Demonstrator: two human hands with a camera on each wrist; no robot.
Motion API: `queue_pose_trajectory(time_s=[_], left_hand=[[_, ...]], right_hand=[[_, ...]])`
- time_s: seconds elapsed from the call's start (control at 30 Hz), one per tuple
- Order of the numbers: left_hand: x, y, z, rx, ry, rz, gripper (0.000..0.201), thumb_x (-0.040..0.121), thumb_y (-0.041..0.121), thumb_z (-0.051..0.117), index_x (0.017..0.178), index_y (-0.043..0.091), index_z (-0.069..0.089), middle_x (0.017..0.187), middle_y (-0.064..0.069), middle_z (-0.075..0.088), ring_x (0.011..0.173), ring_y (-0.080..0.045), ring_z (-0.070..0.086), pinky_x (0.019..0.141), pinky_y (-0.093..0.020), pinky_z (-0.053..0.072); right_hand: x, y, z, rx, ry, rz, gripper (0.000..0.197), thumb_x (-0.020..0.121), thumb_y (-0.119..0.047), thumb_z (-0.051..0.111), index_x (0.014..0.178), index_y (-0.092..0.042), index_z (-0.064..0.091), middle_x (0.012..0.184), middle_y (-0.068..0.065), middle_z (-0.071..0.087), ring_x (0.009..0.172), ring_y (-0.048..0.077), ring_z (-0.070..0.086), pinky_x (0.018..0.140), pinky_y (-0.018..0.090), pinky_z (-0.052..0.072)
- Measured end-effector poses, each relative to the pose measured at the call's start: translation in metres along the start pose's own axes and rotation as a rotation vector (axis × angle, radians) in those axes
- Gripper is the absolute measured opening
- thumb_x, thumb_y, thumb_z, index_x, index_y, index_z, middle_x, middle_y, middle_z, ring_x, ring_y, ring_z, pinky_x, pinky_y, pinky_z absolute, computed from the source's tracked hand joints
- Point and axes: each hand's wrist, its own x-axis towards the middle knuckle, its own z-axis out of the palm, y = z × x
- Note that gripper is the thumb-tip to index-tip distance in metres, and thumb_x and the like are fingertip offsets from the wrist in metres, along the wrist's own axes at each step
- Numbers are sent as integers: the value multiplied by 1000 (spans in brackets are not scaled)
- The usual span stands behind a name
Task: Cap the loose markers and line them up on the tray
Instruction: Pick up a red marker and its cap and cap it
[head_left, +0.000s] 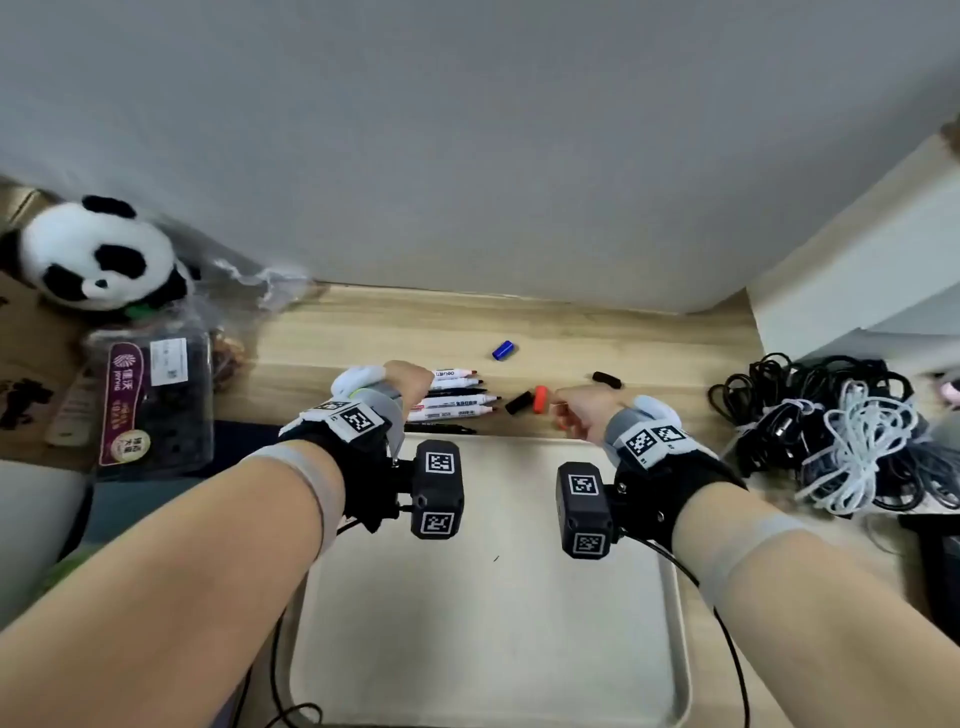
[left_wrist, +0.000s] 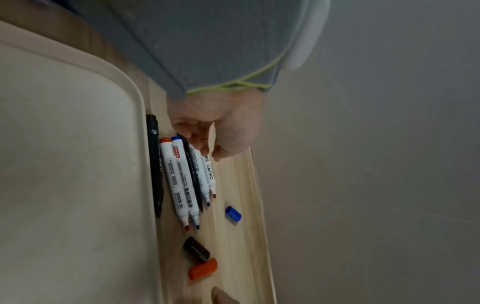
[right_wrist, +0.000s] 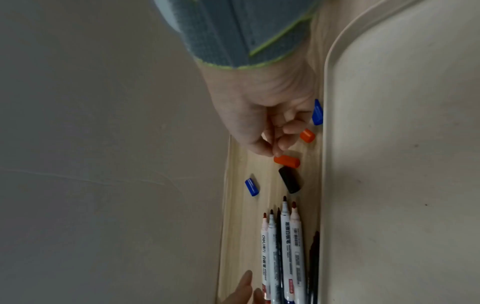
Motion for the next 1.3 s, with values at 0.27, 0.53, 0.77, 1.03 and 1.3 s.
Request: queue_pose_trajectory(time_s=[0.27,0.53,0.77,1.03,1.3], left_hand=[[32,10,-1,345,21,-15,18,89,4,55,104,9,63,124,-9,58,126,-22,53,88,-22,48],[45,6,-3,476,166,93,33,80,2,55,98,25,70,117,-4,63,94,-26,65,66,-26,55],[53,9,-8,752,209,144,24,85,21,57,105,31,67,121,-4,43,106,-24,53,86,-29,48],[47,4,-7,610,167,333,25,89,22,61,112,16,68,115,-5,66,104,-25,57,83,-28,47],[24,-6,-13,480,-17,448,21,86,12,67,106,7,69,98,-7,66,89,-20,59,60,-14,53]], right_hand=[[17,-3,10,-337,159,-31,35,83,-22,61,53,-11,49,51,2,48,40,14,37,38,21,26],[28,-6,12,-625,232,-42,33,78,-42,56,67,-12,62,51,3,53,46,19,48,45,23,29],[25,-8,16,-431,270,-108,31,72,-42,56,72,-13,66,59,2,62,56,25,56,59,29,48],[16,-22,27,154,109,-276,15,94,-25,51,103,-13,54,74,-3,61,55,9,50,36,13,40],[4,-25,37,86,-3,-268,27,95,-13,45,72,-23,54,65,-3,45,51,9,34,32,11,28]])
